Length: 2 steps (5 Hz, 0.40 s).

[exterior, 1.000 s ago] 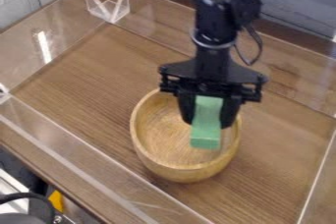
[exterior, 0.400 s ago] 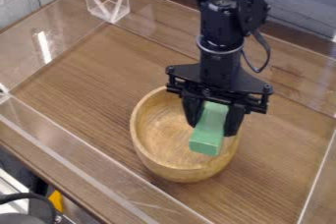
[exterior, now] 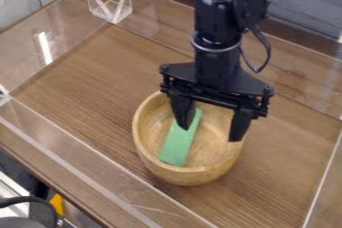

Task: Put the green block in the brown bowl

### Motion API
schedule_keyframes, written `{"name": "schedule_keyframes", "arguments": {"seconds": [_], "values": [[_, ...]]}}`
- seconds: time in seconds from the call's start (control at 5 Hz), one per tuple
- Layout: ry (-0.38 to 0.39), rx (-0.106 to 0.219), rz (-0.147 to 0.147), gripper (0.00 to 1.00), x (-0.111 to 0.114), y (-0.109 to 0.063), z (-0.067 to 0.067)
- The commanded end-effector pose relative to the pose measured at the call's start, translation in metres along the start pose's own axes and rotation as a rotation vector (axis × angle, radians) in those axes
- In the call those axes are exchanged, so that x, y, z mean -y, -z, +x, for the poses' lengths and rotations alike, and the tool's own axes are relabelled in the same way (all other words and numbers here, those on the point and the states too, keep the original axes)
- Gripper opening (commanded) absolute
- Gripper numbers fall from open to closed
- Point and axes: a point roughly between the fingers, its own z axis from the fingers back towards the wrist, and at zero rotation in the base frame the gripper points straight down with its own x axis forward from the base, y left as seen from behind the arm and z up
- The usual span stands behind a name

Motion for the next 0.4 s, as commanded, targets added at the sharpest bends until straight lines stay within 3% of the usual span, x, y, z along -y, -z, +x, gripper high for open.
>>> {"name": "schedule_keyframes", "arguments": {"seconds": [0.0, 0.2], "values": [[-0.052, 0.041, -0.005, 1.00, -0.012, -0.009, 0.009], [-0.119, 0.051, 0.004, 1.00, -0.026, -0.010, 0.016]]}}
